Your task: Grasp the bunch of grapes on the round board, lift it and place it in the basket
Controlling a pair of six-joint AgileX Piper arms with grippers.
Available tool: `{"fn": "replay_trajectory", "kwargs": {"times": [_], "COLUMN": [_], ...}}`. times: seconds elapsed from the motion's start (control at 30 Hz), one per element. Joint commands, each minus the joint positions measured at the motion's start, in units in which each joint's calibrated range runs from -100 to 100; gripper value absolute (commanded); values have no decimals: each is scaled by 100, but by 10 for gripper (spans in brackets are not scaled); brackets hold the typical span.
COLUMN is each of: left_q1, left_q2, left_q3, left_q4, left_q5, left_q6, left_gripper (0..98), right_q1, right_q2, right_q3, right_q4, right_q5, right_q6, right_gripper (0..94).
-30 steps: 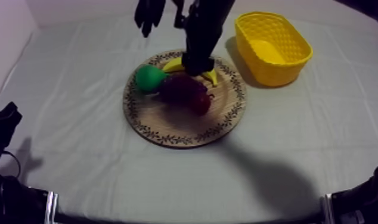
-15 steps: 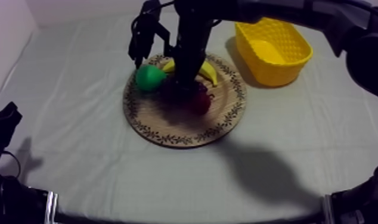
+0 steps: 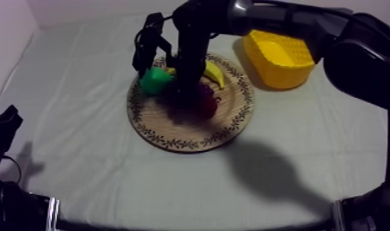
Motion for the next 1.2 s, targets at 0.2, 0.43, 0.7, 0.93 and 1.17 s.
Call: {"fn": "replay_trajectory", "kwargs": {"times": [0.2, 0.43, 0.7, 0.93, 1.17], "left_q1": [2, 2, 2, 2, 2], "left_q2": [3, 3, 3, 3, 3], "left_q3": [4, 4, 4, 4, 4], "left_q4": [-2, -2, -2, -2, -2], "left_q5": [0, 0, 0, 0, 0], "left_q6": [-1, -1, -1, -1, -1], "left_gripper": [1, 1, 1, 1, 1], "right_q1": [-13, -21, 6, 15, 32], "right_q2": [227, 317, 355, 412, 414], "right_q3": [-70, -153, -178, -76, -14], "right_q4": [-7, -2, -228, -212, -229], "right_q5": [-63, -94, -198, -296, -400], "right_q6": [-30, -69, 87, 136, 179], "right_gripper": [819, 793, 645, 584, 505]}}
